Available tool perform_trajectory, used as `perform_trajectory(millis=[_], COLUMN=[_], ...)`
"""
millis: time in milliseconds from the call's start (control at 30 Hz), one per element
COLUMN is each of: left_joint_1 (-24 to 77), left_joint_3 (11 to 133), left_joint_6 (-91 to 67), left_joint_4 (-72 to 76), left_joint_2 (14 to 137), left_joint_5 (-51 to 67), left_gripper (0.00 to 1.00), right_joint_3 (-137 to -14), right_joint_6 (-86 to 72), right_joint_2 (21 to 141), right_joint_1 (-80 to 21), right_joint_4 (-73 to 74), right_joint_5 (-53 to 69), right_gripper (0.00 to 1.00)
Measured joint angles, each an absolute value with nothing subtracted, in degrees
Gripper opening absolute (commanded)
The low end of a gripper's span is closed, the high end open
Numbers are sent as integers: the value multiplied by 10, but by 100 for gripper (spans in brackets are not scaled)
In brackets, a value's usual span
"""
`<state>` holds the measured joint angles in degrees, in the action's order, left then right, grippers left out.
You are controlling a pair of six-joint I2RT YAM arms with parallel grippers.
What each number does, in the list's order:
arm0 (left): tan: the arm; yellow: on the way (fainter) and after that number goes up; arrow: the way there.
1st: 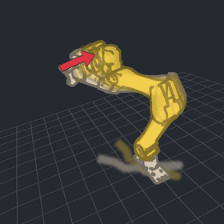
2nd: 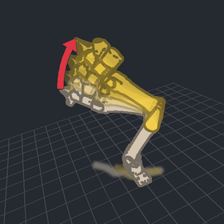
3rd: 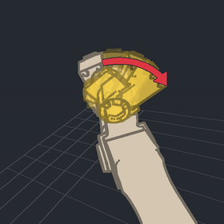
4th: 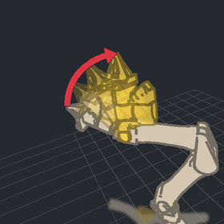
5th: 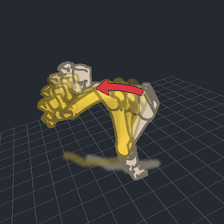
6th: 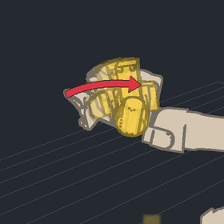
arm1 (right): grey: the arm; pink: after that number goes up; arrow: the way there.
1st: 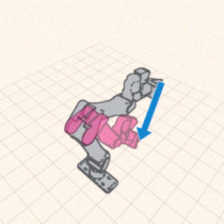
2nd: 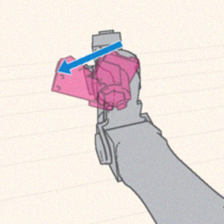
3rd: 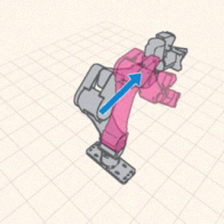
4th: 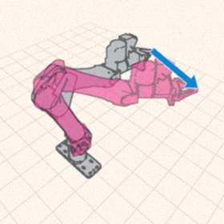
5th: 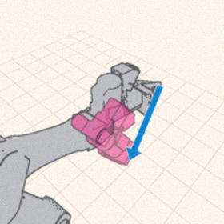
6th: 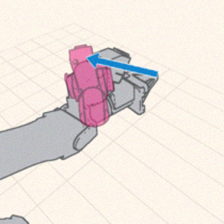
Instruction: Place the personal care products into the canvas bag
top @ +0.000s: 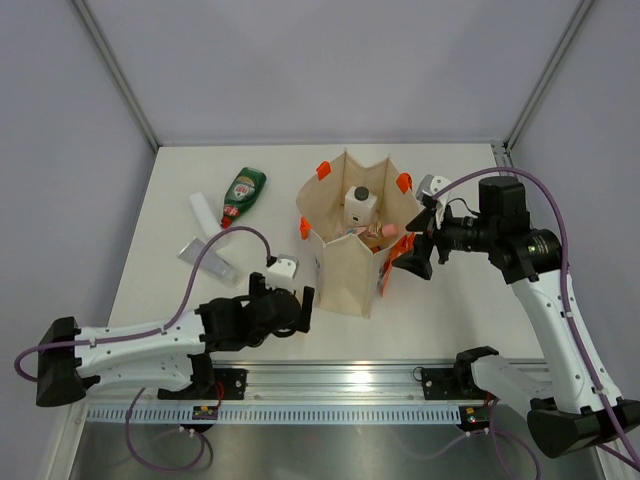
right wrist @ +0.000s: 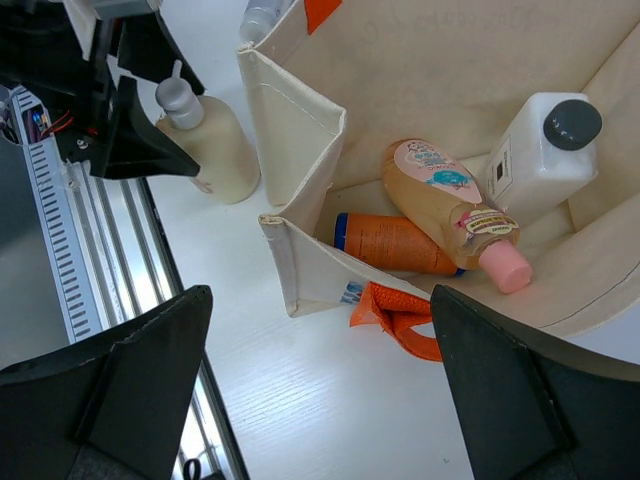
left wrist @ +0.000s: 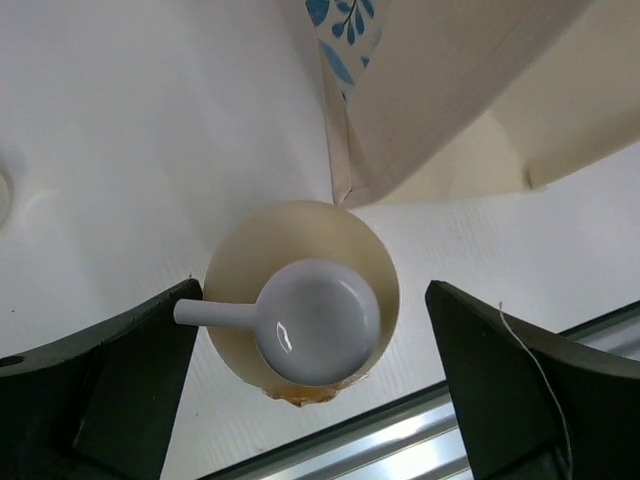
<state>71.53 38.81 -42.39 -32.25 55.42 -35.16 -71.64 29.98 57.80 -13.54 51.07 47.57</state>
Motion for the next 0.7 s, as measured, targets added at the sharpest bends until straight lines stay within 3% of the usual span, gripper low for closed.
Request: perform_trajectory(millis=[433, 533, 567, 700], left_joint_1=[719, 719, 719, 719], left_joint_3=[312, 301, 298, 293], left_joint_6=[-431, -429, -427, -421], left_joint_4=[-247, -216, -207, -192], left_joint_2=[583, 596, 599, 599], left_joint_5=[-360, -376, -380, -391], left_gripper=[95, 78, 56, 12], right_joint_3=[-693, -693, -693, -693], right_joint_6=[302, 302, 302, 302], right_joint_2=[569, 568, 567, 561], right_joint_1=[-131, -129, -128, -127], right_joint_4=[503, 502, 502, 500], right_joint_5=[492, 492, 492, 492], right_gripper=[99, 99, 99, 99])
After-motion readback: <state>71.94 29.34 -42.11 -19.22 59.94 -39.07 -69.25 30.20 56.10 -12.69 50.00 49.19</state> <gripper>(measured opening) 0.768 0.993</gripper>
